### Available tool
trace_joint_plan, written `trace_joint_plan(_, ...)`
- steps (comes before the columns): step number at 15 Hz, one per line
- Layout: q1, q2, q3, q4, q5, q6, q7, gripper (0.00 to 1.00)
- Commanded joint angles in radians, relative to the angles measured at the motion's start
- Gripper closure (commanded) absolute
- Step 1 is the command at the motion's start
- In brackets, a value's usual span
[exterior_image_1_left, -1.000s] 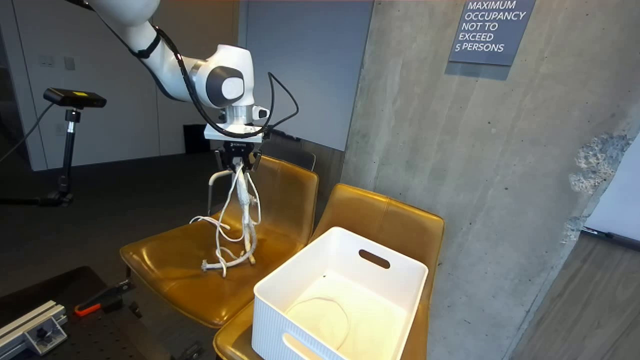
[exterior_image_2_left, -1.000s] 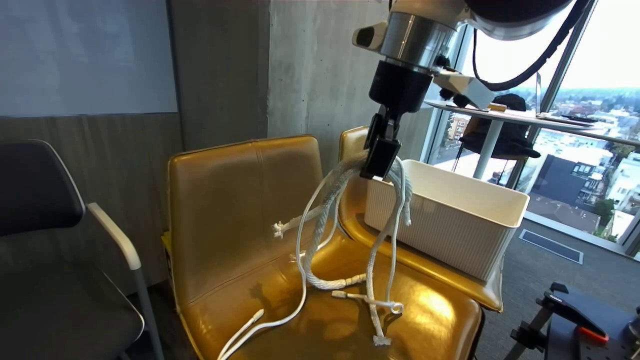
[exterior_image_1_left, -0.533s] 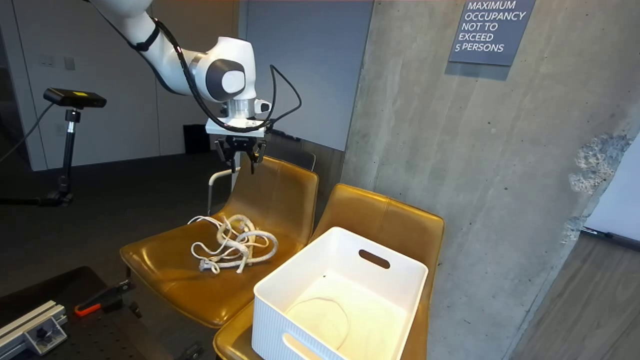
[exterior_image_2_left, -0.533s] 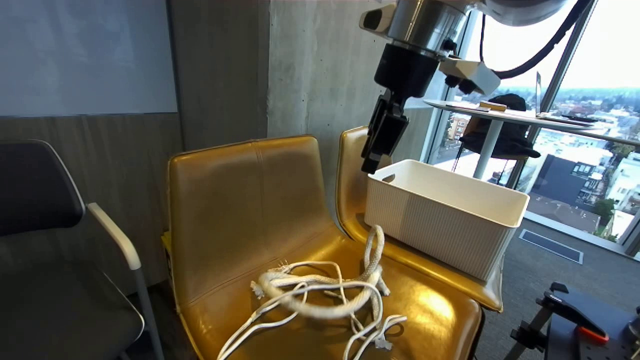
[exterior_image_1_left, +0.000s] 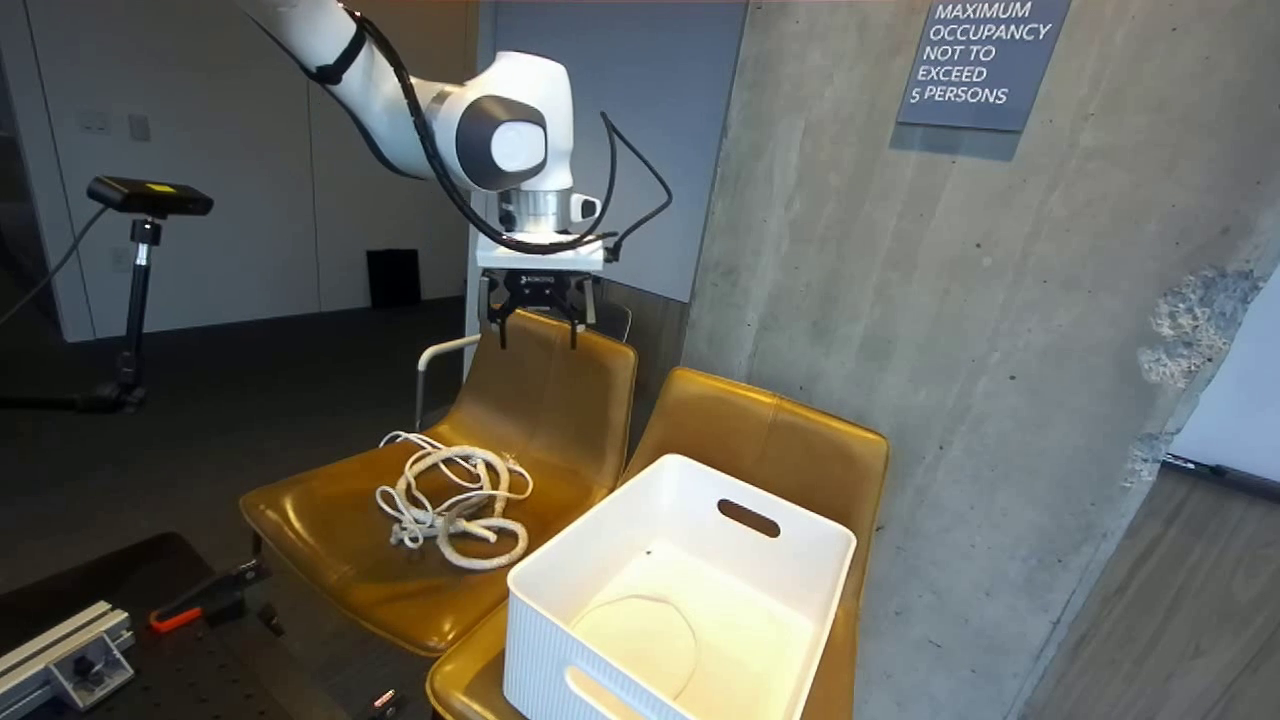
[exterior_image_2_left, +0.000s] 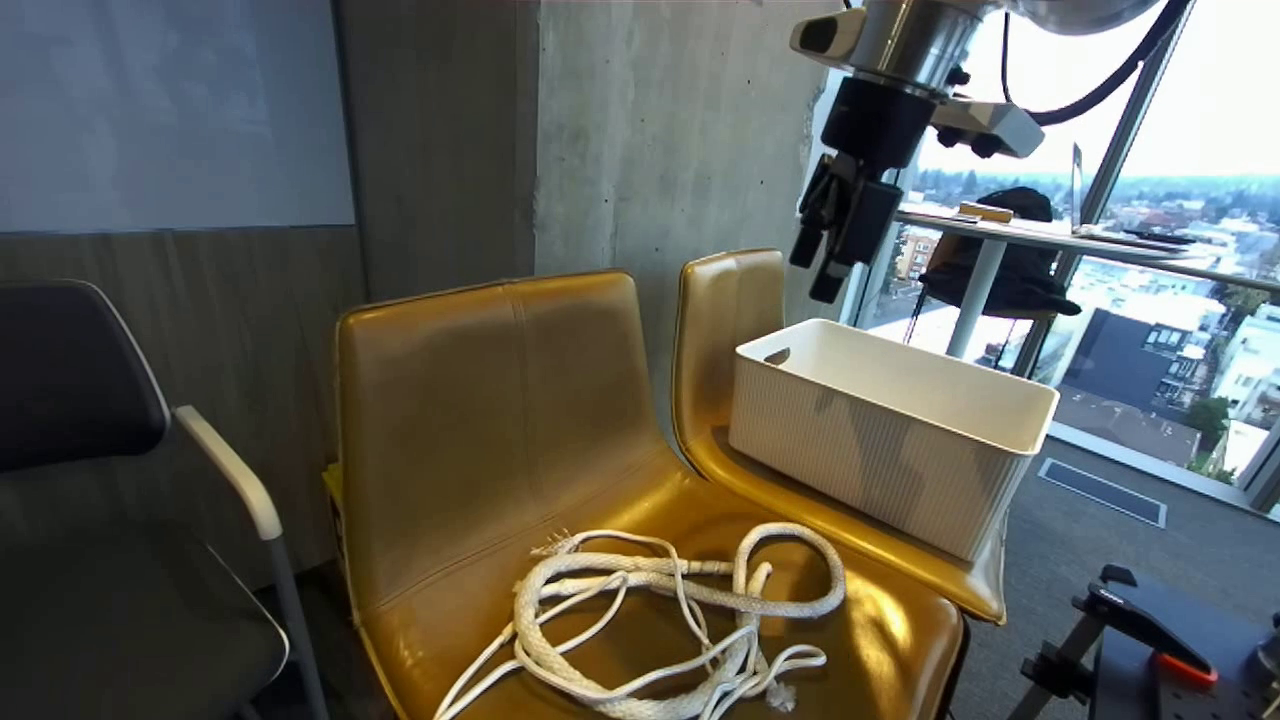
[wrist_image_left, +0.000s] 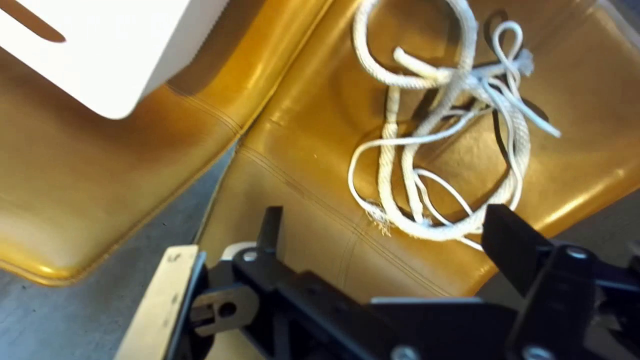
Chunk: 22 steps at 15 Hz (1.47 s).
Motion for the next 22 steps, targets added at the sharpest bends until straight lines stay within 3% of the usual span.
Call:
trace_joint_plan(1,-0.069,-0.024,-0.058,-0.047,-0.004,-0.024,-0.147,0.00)
trace_joint_plan(11,-0.249,0.081,-0.213,-0.120,-0.023,0.097,-0.513,0.00)
trace_joint_plan(18,-0.264,0.209,-0.216,-0.148,-0.101,0.227,-0.628,0.00)
trace_joint_plan(22,-0.271,0.297,-0.232,-0.106,-0.188,0.261,-0.653,0.00)
